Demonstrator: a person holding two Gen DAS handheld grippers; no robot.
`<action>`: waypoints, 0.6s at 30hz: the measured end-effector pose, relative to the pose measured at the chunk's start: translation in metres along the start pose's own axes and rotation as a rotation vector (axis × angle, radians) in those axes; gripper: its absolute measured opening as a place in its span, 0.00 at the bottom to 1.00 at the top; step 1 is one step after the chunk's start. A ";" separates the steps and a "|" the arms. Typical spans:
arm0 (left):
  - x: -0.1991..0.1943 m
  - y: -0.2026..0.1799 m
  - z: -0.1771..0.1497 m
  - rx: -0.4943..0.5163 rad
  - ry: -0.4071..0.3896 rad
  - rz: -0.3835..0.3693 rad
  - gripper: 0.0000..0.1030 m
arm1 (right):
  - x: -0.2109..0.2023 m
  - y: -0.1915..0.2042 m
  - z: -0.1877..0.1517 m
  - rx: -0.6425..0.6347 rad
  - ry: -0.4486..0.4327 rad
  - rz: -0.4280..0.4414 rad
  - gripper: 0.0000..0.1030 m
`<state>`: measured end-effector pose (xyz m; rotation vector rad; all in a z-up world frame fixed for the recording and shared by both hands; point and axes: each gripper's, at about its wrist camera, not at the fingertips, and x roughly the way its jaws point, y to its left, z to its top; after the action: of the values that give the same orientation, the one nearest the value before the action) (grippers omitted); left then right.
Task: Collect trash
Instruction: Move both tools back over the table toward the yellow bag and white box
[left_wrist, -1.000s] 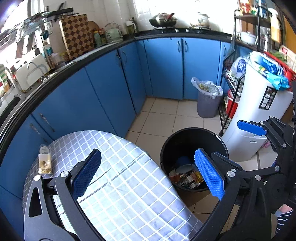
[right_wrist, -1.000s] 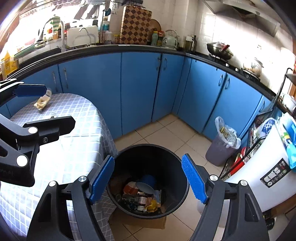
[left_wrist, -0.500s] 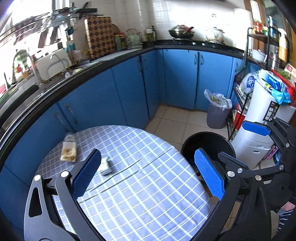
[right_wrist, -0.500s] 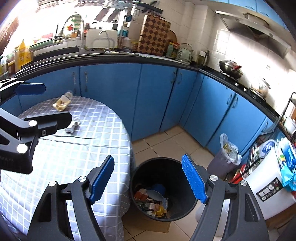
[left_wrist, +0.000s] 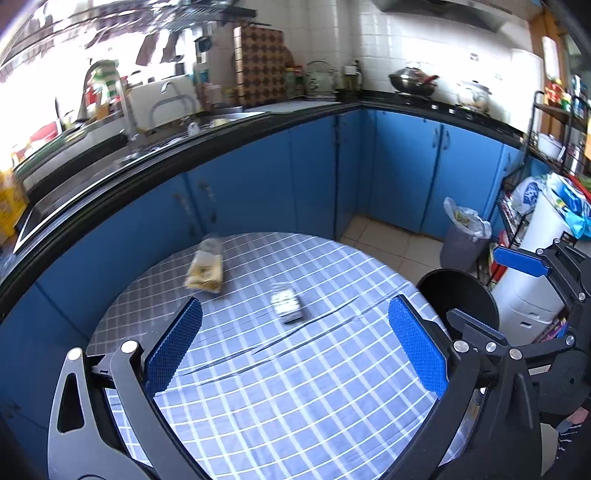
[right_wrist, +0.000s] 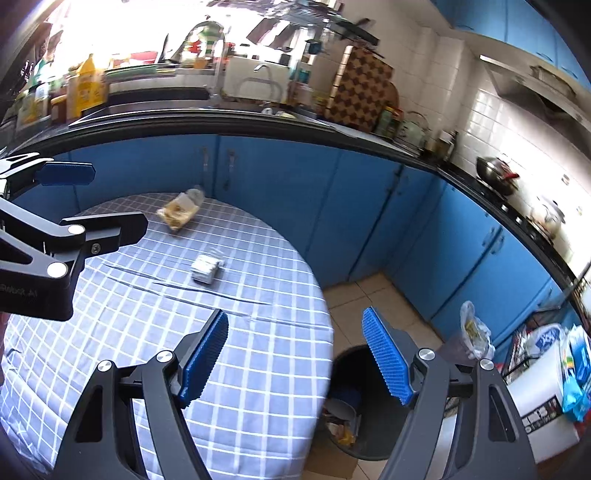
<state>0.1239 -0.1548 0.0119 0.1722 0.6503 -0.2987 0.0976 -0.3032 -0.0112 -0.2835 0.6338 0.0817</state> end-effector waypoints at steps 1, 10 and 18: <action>-0.001 0.009 -0.003 -0.014 0.003 0.008 0.97 | 0.000 0.004 0.001 -0.006 -0.001 0.003 0.71; -0.003 0.071 -0.025 -0.106 0.026 0.057 0.97 | 0.017 0.052 0.019 -0.069 0.008 0.058 0.71; 0.011 0.104 -0.038 -0.145 0.053 0.086 0.97 | 0.049 0.079 0.023 -0.098 0.052 0.102 0.71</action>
<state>0.1445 -0.0496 -0.0184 0.0689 0.7127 -0.1634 0.1373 -0.2218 -0.0414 -0.3491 0.6973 0.2044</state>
